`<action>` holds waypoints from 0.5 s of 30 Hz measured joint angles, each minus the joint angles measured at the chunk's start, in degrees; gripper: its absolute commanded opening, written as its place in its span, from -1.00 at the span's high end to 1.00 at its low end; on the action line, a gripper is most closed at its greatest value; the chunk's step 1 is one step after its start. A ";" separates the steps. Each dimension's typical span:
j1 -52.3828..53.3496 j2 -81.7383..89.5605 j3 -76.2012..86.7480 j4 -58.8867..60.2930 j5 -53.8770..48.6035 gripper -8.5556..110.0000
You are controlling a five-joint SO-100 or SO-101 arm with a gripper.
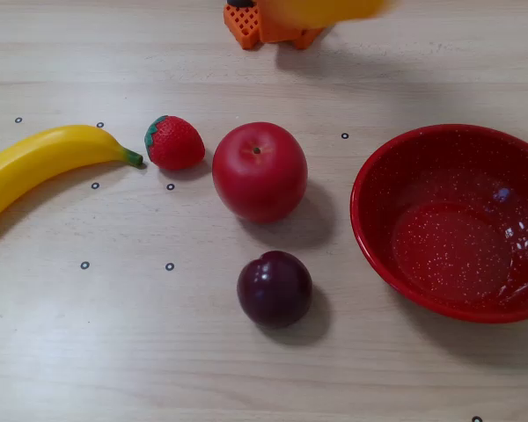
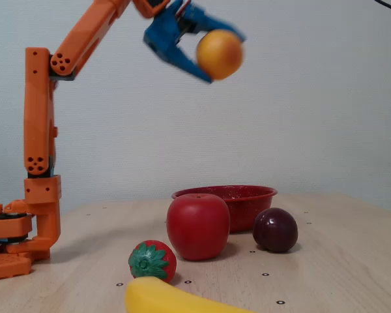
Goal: Put the peach in the red bowl.
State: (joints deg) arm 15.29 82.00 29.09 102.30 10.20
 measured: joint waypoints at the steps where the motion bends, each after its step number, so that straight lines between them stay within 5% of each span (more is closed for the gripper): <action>1: 3.08 0.26 2.55 0.09 -1.41 0.85; 15: 10.46 -23.82 21.36 -0.70 -10.63 0.85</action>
State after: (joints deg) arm 25.75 58.18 50.45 101.60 -0.44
